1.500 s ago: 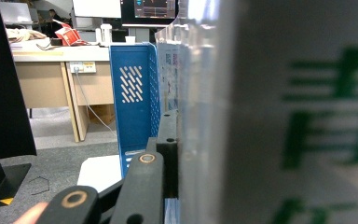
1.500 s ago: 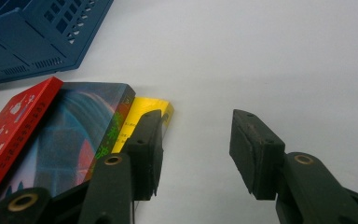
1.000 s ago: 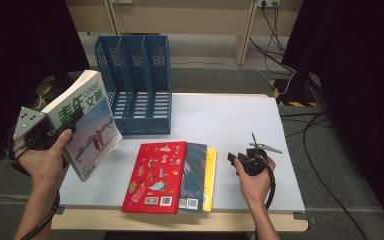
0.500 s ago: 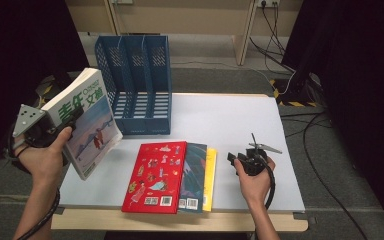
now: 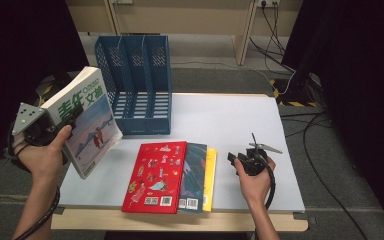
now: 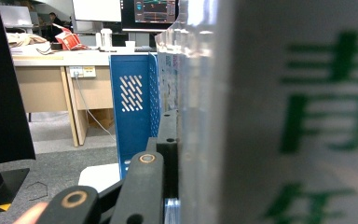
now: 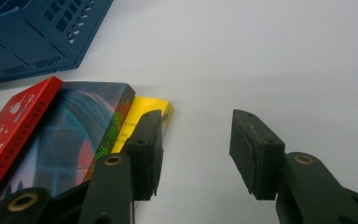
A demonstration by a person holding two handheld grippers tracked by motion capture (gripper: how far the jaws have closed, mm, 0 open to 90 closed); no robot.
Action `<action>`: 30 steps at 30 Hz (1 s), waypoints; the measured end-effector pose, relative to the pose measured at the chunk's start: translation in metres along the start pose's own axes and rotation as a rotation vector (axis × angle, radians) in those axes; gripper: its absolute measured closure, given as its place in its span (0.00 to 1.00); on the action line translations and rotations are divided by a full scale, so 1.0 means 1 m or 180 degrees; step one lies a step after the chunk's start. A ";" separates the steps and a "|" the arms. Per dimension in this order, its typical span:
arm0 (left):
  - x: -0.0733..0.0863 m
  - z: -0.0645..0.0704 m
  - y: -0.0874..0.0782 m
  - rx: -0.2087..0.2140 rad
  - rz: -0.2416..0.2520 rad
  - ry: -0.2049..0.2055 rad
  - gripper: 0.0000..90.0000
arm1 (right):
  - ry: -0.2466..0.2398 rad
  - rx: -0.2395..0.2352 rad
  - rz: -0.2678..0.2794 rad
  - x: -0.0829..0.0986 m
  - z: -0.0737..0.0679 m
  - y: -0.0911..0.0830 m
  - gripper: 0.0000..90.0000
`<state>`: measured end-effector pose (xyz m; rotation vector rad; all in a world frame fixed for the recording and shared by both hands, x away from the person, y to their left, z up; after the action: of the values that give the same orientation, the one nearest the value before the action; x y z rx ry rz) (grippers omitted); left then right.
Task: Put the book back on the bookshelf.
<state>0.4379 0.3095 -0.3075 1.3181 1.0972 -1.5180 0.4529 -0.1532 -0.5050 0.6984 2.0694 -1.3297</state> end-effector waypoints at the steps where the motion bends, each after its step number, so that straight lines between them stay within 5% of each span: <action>1: -0.001 0.000 0.000 -0.0001 -0.0002 0.0007 0.82 | -0.0007 0.0002 0.0016 0.000 0.000 0.000 0.61; 30: -0.013 -0.003 0.007 -0.0009 0.0040 0.0001 0.82 | -0.0007 0.0004 0.0002 0.001 0.000 0.001 0.61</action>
<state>0.4472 0.3112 -0.2959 1.3209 1.0889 -1.5065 0.4531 -0.1526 -0.5062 0.6978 2.0668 -1.3310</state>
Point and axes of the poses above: each handheld gripper's, and its own axes: y roughly forward along the jaws, x roughly out of its underside, z roughly to its right, the point moved 9 cm from there along y, roughly forward along the jaws, and after that the axes turned 1 degree about x, right-handed, at the moved point
